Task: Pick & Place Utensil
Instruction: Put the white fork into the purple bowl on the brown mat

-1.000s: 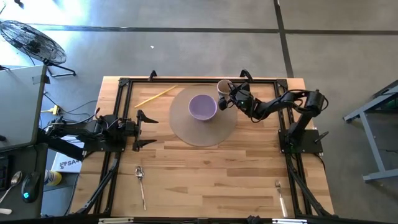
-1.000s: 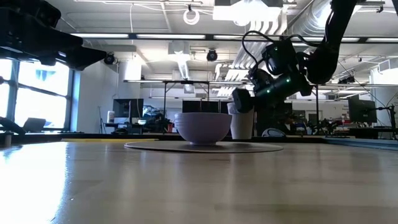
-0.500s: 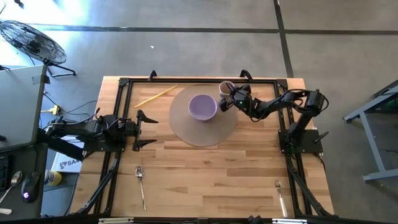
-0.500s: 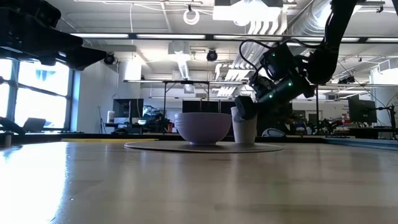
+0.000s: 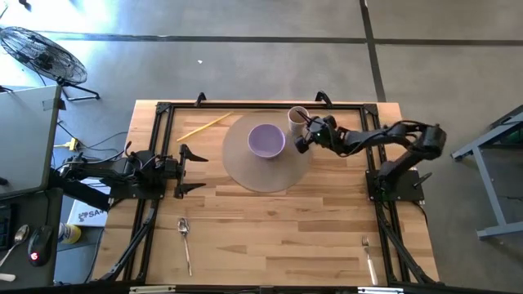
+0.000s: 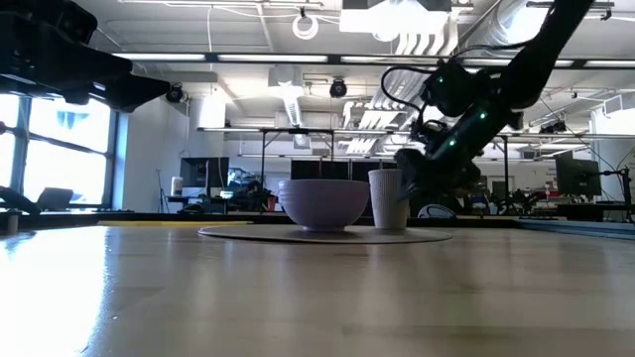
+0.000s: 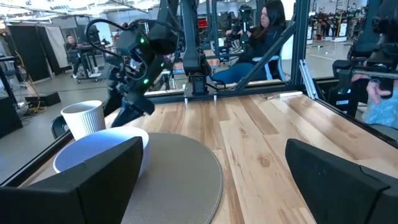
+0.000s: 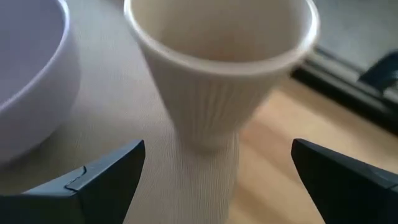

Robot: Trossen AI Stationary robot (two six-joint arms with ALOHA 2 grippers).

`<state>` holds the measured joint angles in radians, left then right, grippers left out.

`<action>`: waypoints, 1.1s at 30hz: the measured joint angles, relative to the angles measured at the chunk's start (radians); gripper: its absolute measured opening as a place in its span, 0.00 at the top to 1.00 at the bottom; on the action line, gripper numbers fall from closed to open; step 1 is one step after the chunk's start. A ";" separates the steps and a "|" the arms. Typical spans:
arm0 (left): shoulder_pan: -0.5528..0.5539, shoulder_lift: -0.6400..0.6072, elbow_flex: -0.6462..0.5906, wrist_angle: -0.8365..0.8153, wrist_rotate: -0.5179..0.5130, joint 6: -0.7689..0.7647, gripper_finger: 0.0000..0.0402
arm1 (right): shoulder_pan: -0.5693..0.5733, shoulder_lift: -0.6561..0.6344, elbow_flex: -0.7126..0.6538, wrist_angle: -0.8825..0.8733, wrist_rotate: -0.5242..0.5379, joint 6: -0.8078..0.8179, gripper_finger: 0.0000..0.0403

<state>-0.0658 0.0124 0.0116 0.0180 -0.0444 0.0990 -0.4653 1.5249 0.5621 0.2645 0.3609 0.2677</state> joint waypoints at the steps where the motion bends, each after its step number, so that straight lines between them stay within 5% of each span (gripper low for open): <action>1: 0.000 0.000 0.000 0.000 0.000 0.000 0.04 | 0.007 -0.025 0.000 -0.050 -0.009 0.015 0.01; 10: 0.000 0.000 0.000 0.000 0.000 0.000 0.04 | 0.191 -0.195 0.182 -0.723 -0.090 0.279 0.07; 17: 0.000 0.000 0.000 0.000 0.000 0.000 0.04 | 0.394 -0.190 0.369 -1.172 -0.306 0.594 0.14; 27: 0.000 0.000 0.000 0.000 0.000 0.000 0.04 | 0.755 -0.190 0.279 -1.244 -0.615 1.078 0.20; 33: 0.000 0.000 0.000 0.000 0.000 0.000 0.04 | 0.988 -0.190 0.179 -1.109 -0.768 1.435 0.21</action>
<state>-0.0658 0.0124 0.0116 0.0180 -0.0444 0.0989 0.5229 1.3350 0.7413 -0.8440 -0.4075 1.7022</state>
